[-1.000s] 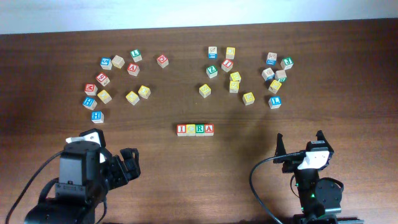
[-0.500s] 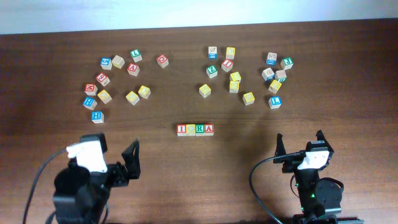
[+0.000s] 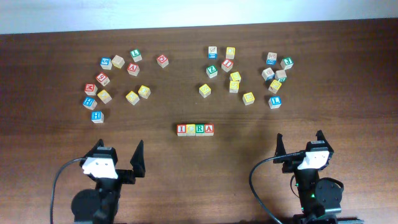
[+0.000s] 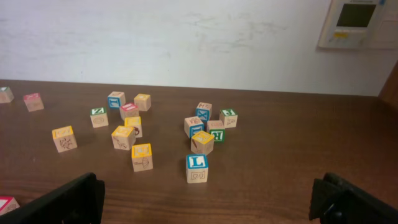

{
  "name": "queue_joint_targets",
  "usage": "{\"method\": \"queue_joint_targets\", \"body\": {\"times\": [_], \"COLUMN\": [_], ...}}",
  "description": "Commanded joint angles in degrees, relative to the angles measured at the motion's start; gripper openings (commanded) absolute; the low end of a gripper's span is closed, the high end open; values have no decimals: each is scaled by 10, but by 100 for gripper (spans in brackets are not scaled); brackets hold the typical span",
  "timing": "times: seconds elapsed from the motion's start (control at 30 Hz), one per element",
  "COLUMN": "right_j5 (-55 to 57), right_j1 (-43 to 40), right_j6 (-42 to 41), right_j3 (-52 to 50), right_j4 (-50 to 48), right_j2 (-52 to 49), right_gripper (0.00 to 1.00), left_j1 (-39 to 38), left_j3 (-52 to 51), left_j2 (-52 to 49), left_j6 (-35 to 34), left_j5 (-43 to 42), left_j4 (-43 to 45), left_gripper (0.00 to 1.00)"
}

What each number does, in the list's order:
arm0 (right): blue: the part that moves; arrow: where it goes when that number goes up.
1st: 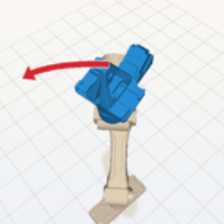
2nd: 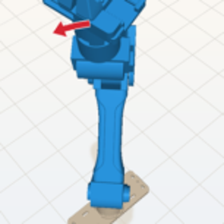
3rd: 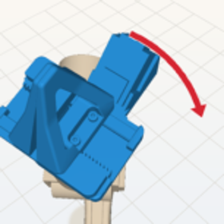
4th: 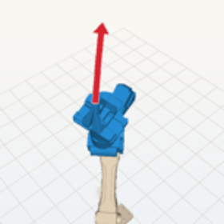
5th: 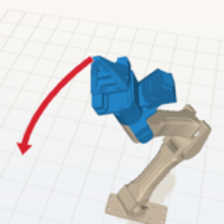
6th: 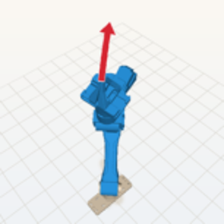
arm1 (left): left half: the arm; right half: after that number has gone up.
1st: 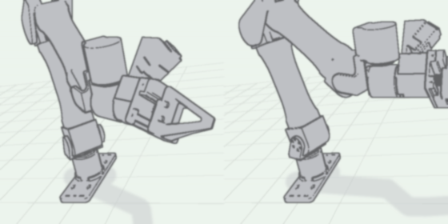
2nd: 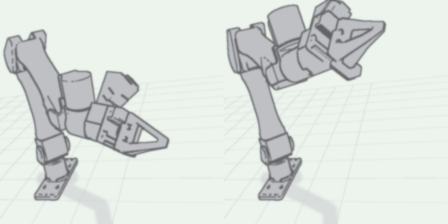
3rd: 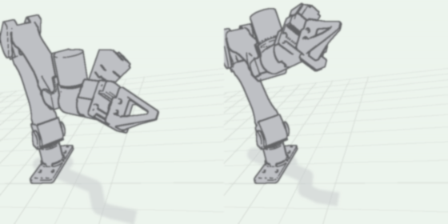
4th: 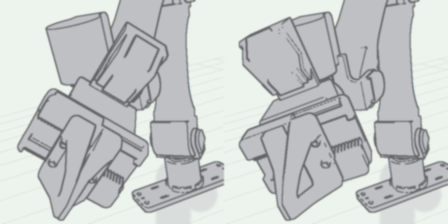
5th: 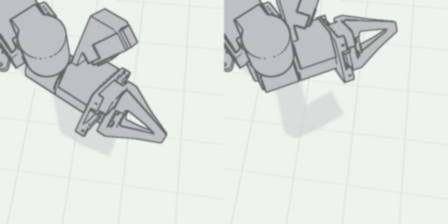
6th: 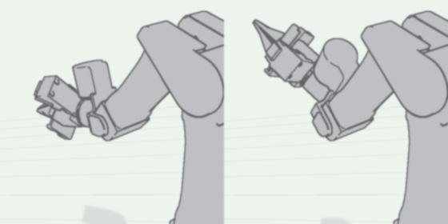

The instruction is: Spell out ICRA

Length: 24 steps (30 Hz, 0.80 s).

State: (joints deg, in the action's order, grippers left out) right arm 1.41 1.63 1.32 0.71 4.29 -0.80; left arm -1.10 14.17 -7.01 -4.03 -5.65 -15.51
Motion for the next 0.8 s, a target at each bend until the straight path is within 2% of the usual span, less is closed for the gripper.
{"method": "queue_joint_targets", "body": {"times": [0.0, 0.13, 0.3, 0.43, 0.53, 0.7, 0.77], "right_j5": [-3, -3, -3, -3, -3, -3, -3], "right_j1": [-1, -1, -1, -1, -1, -1, -1], "right_j6": [0, 0, 0, 0, -1, 0, 0], "right_j3": [-4, -4, -4, -4, -4, -4, -4], "right_j4": [4, 4, 4, 4, 4, 4, 4], "right_j2": [6, 6, 6, 6, 6, 6, 6], "right_gripper": [98, 98, 98, 98, 98, 98, 98], "left_j1": [-11, -26, -26, -26, -5, 0, 0], "left_j3": [-46, -104, -136, -137, -137, -137, -137], "left_j2": [59, 67, 67, 67, 67, 67, 67], "left_j6": [11, 6, -10, -20, -58, -53, -21], "left_j5": [-8, -6, 30, 50, 50, 54, 55], "left_j4": [47, 162, 219, 210, 134, 107, 107], "left_gripper": [99, 99, 100, 99, 99, 99, 99]}}
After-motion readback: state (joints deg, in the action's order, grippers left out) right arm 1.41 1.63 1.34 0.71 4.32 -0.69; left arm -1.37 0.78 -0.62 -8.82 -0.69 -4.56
